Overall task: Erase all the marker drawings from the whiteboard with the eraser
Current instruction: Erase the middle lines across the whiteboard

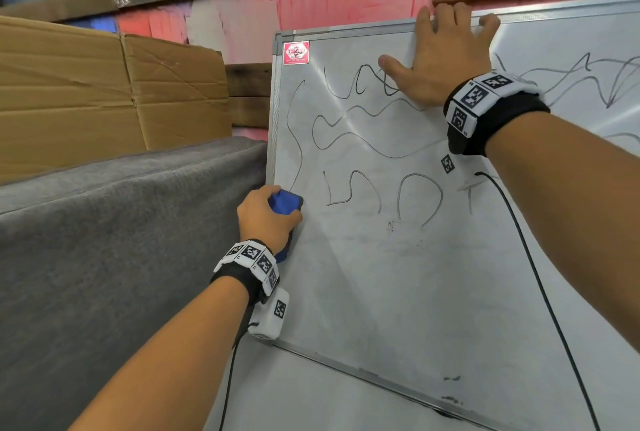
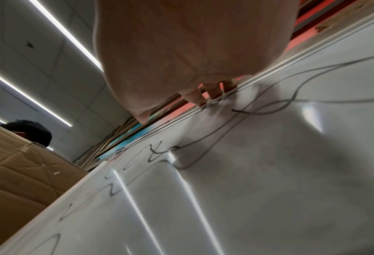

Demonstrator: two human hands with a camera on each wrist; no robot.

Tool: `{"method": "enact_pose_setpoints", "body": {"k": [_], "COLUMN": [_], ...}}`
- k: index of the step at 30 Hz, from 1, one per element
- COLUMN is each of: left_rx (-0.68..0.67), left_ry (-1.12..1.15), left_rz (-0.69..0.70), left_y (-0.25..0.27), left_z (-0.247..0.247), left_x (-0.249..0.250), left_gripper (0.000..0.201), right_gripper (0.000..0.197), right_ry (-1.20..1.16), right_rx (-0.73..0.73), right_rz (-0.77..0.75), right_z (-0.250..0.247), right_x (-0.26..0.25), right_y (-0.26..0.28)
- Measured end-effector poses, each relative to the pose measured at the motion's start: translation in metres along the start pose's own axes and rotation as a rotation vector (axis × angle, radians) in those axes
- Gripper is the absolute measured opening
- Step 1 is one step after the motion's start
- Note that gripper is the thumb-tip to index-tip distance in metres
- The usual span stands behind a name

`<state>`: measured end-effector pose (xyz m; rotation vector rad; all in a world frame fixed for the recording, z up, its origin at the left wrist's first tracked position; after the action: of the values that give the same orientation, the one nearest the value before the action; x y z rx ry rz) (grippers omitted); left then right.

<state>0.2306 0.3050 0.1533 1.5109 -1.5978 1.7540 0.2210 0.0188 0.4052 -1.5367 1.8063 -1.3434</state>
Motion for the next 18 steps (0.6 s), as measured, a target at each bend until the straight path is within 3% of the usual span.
{"method": "enact_pose_setpoints", "body": {"k": [7, 12, 18], "left_rx": [-0.055, 0.008, -0.010], "left_ry": [-0.024, 0.062, 0.062], "left_rz": [0.027, 0.046, 0.068], "left_y": [0.013, 0.000, 0.004], "left_z": [0.002, -0.001, 0.004], "left_x": [-0.007, 0.009, 0.010], "left_gripper": [0.065, 0.066, 0.065], "right_gripper": [0.103, 0.104, 0.103], "right_ry": [-0.024, -0.027, -0.038], "right_rx": [-0.009, -0.004, 0.000], "right_rz": [0.008, 0.014, 0.014], "right_z": [0.003, 0.002, 0.002], "right_x": [-0.003, -0.001, -0.001], "right_y": [-0.001, 0.000, 0.001]}}
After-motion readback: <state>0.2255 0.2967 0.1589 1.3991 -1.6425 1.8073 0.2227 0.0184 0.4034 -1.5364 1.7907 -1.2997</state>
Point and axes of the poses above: each hand's wrist, its own y-axis away from the middle knuckle, its own z-axis out of the palm, x = y × z, the point moved 7 cm from there along -y, towards the middle knuckle, and after that the axes turned 14 degrees about y, right-handed, at the moved point
